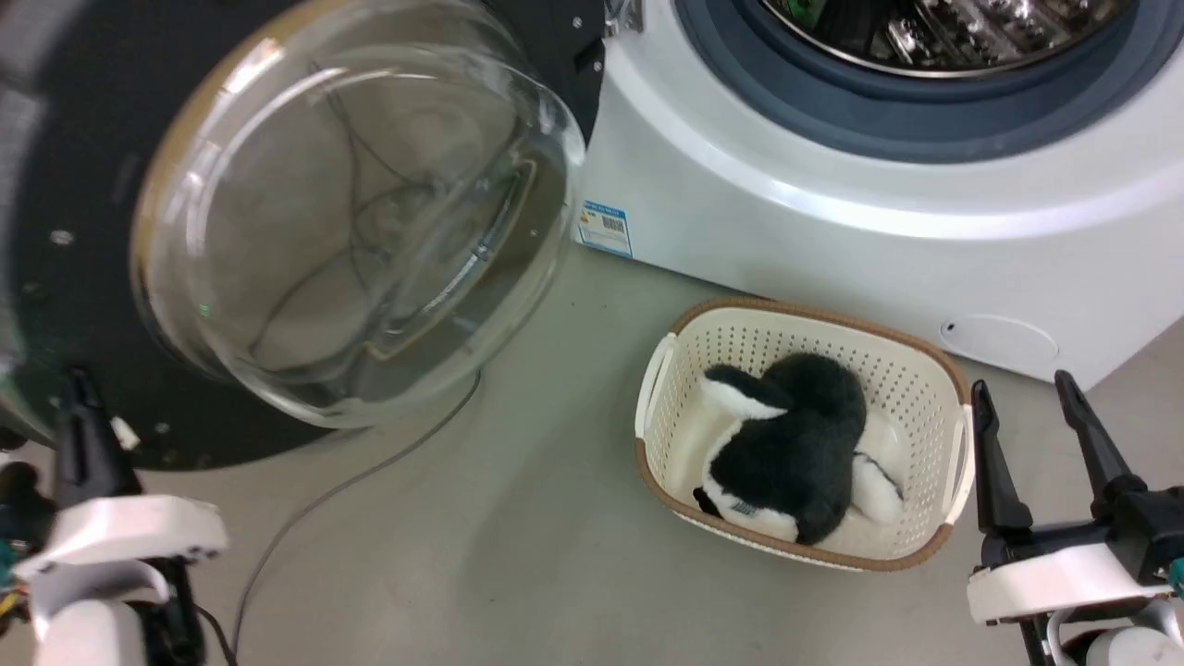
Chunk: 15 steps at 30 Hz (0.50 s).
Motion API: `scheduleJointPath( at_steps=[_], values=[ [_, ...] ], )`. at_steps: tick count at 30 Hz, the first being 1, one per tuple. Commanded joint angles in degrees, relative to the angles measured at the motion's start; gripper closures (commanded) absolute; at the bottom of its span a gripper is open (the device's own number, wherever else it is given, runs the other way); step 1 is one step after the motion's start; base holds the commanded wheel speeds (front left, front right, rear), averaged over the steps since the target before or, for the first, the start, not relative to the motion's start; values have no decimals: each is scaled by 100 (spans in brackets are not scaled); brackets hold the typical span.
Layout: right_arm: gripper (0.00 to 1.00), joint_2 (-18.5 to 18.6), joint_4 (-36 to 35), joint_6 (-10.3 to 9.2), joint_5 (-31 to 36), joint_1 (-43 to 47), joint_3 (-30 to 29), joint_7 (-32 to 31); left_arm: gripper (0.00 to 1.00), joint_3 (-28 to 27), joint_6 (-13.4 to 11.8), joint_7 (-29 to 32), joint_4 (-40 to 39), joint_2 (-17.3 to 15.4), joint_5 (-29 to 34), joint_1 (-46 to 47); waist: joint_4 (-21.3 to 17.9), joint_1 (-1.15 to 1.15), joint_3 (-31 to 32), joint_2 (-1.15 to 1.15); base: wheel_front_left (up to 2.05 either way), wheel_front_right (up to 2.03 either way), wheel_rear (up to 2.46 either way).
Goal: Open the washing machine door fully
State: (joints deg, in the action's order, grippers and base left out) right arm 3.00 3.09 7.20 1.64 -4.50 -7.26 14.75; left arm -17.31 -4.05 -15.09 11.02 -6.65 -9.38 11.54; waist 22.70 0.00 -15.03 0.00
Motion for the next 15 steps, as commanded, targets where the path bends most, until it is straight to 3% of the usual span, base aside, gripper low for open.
scheduleJointPath(
  at_steps=[1, 15],
  values=[
    [0, -13, -39, 29, 33, -133, -2, 25, 100, -217, 50, 9, 100, -60, -48, 212, -47, 0, -101, 0, 0, 0, 0],
    [0, -13, -50, 29, 194, -377, 36, 25, 100, -946, 482, 9, 1424, -618, -8, 1361, -225, 0, -461, 0, 0, 0, 0]
  ],
)
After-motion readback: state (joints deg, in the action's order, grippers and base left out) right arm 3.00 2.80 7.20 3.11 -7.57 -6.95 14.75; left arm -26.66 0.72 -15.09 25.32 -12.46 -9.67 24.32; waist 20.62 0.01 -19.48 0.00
